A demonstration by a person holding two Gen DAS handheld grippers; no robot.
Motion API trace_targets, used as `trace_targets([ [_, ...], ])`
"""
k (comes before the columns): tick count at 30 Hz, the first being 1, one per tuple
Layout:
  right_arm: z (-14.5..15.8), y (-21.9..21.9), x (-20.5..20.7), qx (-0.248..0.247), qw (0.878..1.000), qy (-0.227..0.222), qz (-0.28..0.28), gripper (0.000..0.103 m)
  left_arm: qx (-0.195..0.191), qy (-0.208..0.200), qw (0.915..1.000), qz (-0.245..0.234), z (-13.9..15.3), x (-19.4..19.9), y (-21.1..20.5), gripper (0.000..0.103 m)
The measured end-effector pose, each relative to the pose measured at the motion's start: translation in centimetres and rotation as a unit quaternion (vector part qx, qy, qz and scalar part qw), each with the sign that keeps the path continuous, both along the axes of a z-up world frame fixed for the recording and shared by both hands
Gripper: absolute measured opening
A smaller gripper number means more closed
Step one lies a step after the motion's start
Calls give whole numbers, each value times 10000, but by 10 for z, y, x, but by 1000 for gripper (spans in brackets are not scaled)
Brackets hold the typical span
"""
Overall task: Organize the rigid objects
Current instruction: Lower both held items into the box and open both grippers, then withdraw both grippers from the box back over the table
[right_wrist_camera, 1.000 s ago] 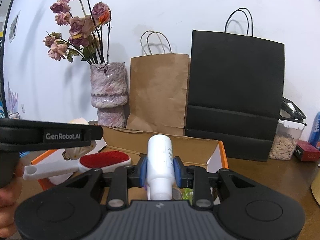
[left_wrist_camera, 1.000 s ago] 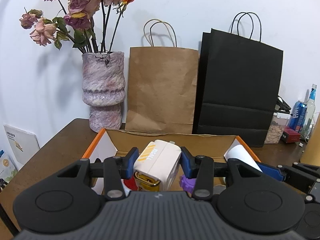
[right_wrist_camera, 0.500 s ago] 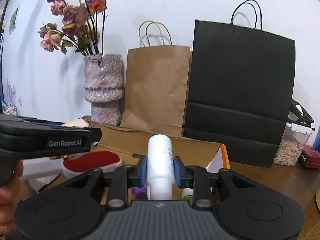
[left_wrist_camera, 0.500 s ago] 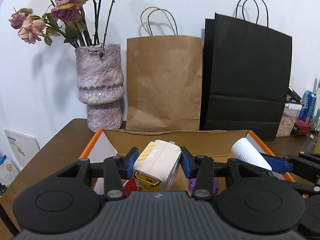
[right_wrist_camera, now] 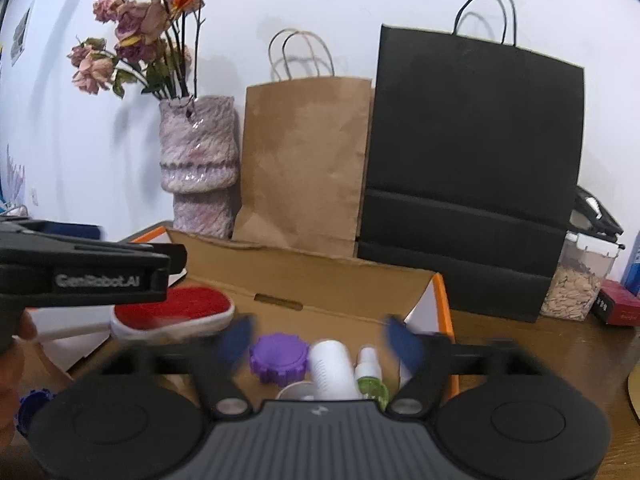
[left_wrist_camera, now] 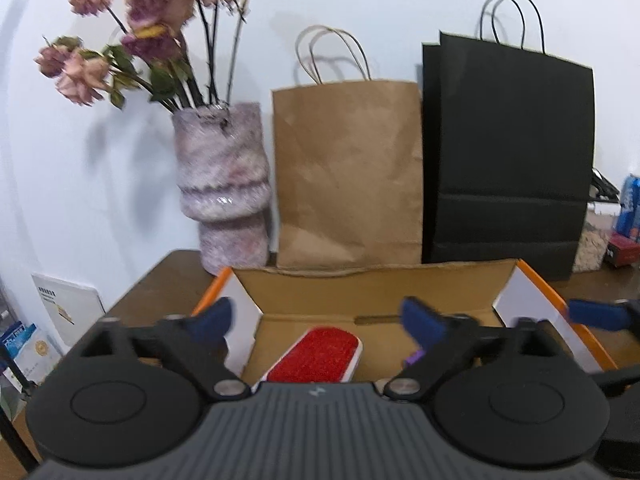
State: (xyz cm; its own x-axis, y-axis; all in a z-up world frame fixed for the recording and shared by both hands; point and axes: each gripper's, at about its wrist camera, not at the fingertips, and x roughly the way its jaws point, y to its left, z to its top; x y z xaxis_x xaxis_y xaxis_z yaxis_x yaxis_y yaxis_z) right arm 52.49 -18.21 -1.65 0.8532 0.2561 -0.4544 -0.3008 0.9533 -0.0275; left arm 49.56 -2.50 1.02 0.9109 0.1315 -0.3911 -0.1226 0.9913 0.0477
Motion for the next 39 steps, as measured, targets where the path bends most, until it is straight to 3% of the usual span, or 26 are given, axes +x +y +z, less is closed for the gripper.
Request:
trace_targets([
  [6, 2, -1, -3, -38, 9998, -141, -94, 103, -94, -52, 9999, 47, 3, -1, 3, 103],
  [39, 7, -9, -32, 5, 9991, -244, -338, 103, -147, -117, 9998, 9, 7, -28, 0, 103],
])
